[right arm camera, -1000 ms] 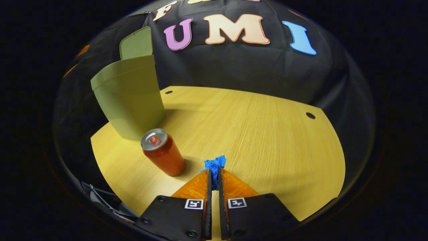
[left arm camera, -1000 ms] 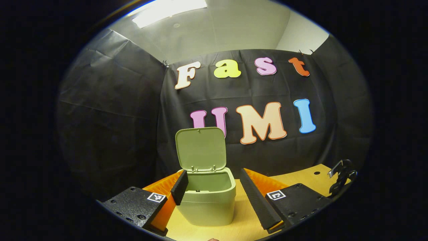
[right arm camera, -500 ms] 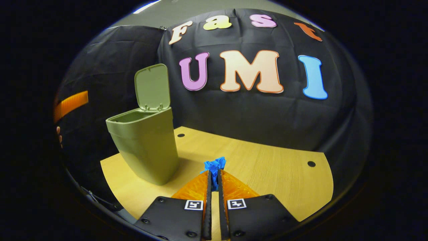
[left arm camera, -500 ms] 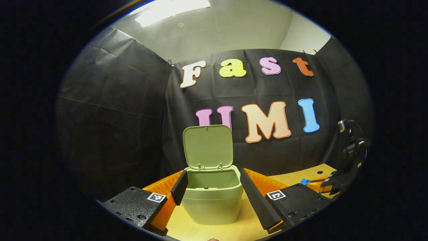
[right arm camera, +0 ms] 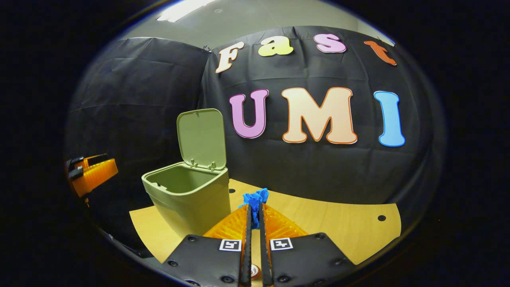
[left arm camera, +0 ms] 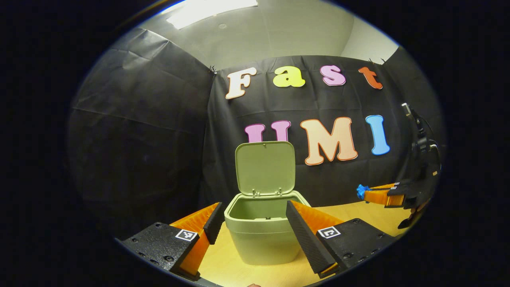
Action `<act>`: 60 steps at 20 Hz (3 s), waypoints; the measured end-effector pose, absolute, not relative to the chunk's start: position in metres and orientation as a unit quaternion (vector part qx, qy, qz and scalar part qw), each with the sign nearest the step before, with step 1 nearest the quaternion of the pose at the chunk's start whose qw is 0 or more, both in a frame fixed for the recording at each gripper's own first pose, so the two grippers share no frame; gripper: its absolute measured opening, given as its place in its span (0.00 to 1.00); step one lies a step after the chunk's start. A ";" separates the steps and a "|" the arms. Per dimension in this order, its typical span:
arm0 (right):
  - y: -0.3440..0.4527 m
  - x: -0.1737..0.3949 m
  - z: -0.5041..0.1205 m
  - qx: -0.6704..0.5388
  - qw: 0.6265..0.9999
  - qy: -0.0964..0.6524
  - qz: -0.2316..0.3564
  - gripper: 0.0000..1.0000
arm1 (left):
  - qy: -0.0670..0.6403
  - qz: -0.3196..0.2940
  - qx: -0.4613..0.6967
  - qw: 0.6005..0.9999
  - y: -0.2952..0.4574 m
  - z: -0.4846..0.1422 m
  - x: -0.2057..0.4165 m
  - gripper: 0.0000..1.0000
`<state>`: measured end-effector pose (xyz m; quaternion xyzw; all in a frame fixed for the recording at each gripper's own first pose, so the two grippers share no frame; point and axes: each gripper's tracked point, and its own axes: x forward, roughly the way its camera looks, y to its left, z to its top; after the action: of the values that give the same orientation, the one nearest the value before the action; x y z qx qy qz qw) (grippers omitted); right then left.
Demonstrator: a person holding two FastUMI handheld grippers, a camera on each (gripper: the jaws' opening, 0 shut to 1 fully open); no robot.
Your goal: Press the lid of the desktop garbage bin to open it, pick up the crumpled paper on the desktop and throw it into the bin, then pick up the pop can on the desktop and drop it into the bin, and finally close the garbage bin lid.
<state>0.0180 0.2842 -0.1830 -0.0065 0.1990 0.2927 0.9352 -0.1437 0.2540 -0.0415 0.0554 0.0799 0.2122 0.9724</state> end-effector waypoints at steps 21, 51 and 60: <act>0.448 0.001 -0.184 0.024 0.903 0.179 0.389 0.76 | 0.127 0.225 0.051 0.965 0.327 -0.081 -0.155 0.99; 0.130 0.029 -0.123 -0.019 0.977 0.128 0.168 0.97 | 0.109 0.033 0.010 0.993 0.104 -0.097 -0.044 0.98; 0.065 0.022 -0.121 -0.013 0.983 0.132 0.126 0.97 | 0.155 -0.001 0.003 0.988 0.052 -0.145 -0.046 0.95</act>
<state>0.0221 0.0651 -0.1207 -0.0129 0.1321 0.1258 0.9831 -0.0456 0.0520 -0.1448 0.0026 0.1551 -0.0015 0.9879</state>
